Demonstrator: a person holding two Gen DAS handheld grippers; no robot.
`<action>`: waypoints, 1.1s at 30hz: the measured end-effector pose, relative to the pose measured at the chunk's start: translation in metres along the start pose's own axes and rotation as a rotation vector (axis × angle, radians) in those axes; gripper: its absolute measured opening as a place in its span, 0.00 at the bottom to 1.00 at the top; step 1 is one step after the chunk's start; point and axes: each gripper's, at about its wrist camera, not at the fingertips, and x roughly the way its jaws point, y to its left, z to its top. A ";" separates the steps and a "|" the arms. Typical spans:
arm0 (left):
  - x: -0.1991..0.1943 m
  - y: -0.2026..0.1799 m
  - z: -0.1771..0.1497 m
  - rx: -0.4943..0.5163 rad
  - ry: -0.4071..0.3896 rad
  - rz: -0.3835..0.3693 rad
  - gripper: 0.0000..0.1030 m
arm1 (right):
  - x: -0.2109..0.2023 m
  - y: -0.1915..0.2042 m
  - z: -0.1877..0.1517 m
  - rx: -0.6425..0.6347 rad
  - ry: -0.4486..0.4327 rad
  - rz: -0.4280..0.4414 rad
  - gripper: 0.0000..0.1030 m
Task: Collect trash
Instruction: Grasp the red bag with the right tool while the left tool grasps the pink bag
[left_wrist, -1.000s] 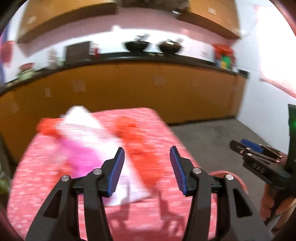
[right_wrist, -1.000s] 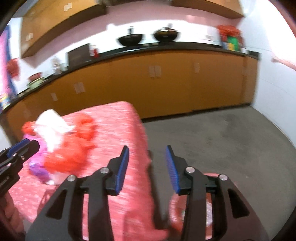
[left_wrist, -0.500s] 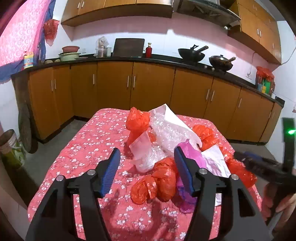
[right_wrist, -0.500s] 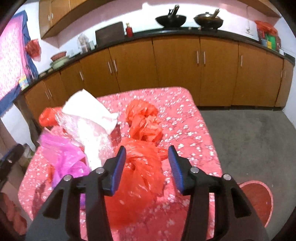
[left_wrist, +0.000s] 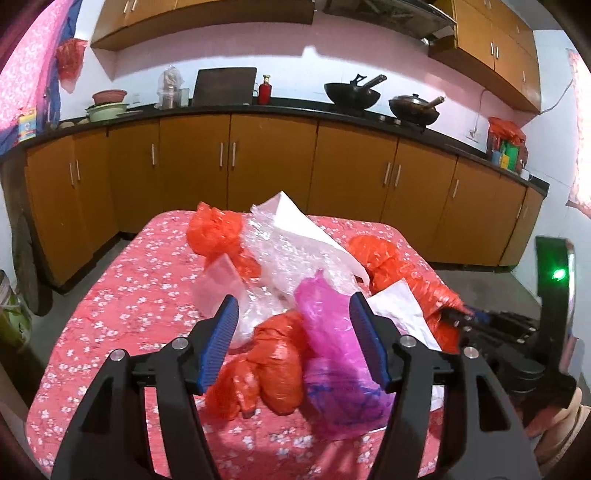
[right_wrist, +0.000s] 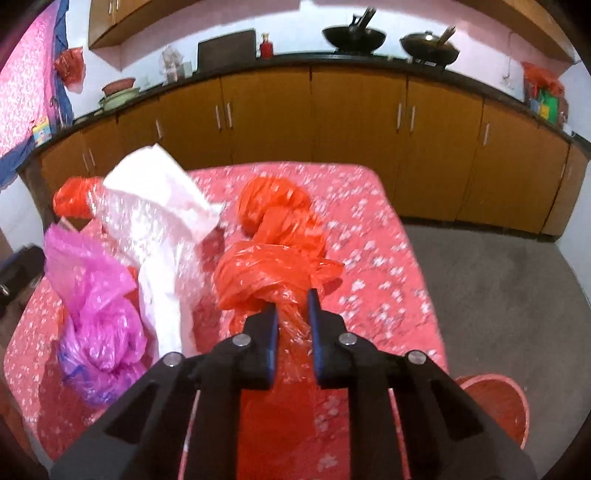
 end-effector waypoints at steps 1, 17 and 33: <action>0.002 -0.001 0.000 -0.001 0.004 -0.003 0.61 | -0.002 -0.002 0.001 0.003 -0.010 0.001 0.14; 0.040 -0.007 -0.003 -0.006 0.125 -0.018 0.32 | -0.016 -0.007 -0.003 0.014 -0.040 0.005 0.14; 0.011 0.006 0.018 -0.042 0.074 -0.057 0.09 | -0.037 -0.009 0.003 0.038 -0.077 0.019 0.14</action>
